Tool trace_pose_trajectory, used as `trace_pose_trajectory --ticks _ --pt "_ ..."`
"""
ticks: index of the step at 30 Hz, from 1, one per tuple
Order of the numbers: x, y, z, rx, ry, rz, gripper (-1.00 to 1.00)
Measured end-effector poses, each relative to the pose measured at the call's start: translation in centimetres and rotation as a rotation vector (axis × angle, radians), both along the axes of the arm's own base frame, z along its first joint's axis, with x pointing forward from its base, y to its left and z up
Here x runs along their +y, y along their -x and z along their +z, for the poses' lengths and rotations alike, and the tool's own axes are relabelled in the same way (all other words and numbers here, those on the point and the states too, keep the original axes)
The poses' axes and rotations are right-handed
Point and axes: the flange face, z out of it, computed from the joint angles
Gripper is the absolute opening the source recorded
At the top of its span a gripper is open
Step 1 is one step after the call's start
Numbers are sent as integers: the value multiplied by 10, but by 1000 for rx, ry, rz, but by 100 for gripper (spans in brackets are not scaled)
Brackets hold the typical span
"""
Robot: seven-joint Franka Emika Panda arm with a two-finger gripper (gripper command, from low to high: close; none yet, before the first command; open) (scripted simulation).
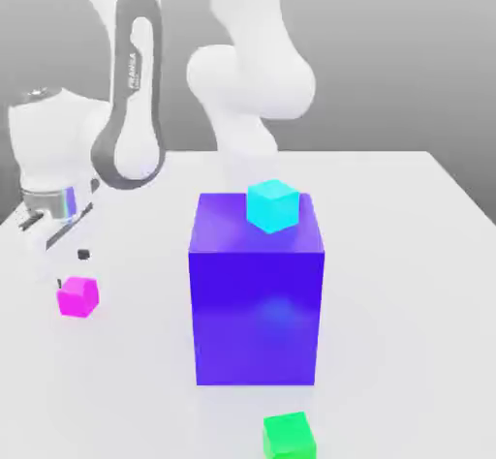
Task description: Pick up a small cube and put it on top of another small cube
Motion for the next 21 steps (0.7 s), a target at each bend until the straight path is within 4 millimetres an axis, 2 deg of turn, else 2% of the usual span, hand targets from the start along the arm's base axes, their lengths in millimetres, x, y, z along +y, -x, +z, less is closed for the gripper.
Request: trace_pose_trajectory --ticks 2,3,10,17,19,21 --pt "1 1 -18 1 0 0 0" --pt "2 1 -24 1 0 -1 -100" --pt "2 1 -25 0 1 -1 -100" --pt "1 1 30 -1 0 -4 -100" --pt "5 -15 37 -3 8 72 -100" --pt "22 -58 40 0 13 197 -100"
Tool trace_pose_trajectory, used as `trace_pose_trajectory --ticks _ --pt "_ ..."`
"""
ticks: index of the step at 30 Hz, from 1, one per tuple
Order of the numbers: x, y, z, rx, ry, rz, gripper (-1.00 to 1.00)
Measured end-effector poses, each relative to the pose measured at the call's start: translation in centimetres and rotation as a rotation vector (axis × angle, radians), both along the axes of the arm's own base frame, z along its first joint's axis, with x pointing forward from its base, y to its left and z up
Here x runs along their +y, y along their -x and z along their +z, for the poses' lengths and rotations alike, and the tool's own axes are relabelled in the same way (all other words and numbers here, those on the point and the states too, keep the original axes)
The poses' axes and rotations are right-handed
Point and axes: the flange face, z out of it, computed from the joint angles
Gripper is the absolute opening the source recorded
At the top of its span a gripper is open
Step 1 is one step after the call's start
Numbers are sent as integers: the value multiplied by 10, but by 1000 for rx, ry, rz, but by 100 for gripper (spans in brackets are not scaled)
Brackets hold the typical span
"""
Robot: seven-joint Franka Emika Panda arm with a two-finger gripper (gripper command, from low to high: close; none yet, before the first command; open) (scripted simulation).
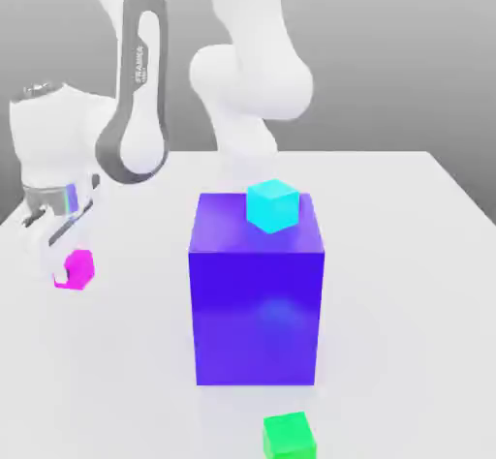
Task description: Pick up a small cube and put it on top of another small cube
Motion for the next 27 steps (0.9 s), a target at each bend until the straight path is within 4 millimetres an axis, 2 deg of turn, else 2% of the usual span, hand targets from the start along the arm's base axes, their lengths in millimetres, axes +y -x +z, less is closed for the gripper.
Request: trace_pose_trajectory --ticks 3,5,8,11,13,19,21,23,24,27 --pt "35 -64 4 6 3 169 -100" --pt "65 -104 7 8 5 275 -100" --pt "127 -160 13 5 6 445 -100" --pt "200 -202 21 -4 5 605 -100" --pt "238 -211 26 -4 1 676 -100" --pt "304 -226 45 2 -12 638 -100" --pt "310 -229 30 1 -12 629 -100" --pt "312 -230 6 1 -13 627 -100" --pt "312 -229 -7 2 -13 628 100" --pt "312 -229 -7 2 -13 628 100"
